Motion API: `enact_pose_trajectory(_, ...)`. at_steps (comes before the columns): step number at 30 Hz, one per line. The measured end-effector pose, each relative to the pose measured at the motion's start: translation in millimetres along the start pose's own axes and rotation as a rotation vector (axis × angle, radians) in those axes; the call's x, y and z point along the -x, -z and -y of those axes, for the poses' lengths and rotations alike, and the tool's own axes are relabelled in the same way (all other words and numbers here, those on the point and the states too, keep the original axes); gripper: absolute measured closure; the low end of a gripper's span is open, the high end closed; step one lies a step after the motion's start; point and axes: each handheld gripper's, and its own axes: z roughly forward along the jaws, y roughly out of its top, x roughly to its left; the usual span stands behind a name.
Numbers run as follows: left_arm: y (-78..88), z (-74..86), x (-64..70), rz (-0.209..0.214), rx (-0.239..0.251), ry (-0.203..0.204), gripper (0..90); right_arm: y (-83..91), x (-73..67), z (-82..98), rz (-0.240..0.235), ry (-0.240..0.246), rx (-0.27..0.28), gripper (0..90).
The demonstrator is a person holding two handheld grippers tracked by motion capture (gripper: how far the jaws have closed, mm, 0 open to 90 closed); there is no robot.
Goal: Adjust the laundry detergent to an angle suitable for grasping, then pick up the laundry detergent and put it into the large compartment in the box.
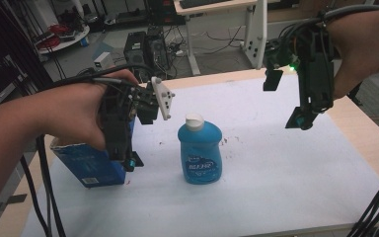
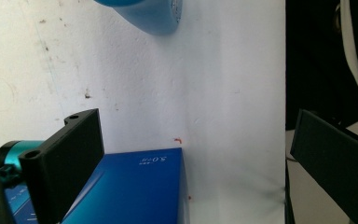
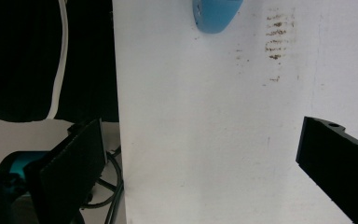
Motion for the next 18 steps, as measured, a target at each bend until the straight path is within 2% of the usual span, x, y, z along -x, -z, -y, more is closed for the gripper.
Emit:
enact_pose_trajectory(12, 2.7, 0.4, -0.2, -0.005, 0.007, 0.004, 2.5, 0.9, -2.4, 2.3, 0.0, -0.001, 0.005, 0.6)
enact_pose_trajectory(16, 3.7, 2.0, -3.5, -0.004, 0.01, 0.014, 2.5, 0.5, -1.2, 4.6, -0.003, -0.003, 0.005, 0.6)
enact_pose_trajectory(18, 6.0, 3.3, -5.5, -0.004, 0.027, 0.027, 2.5, 0.4, 0.7, 6.2, -0.001, -0.002, 0.007, 0.6)
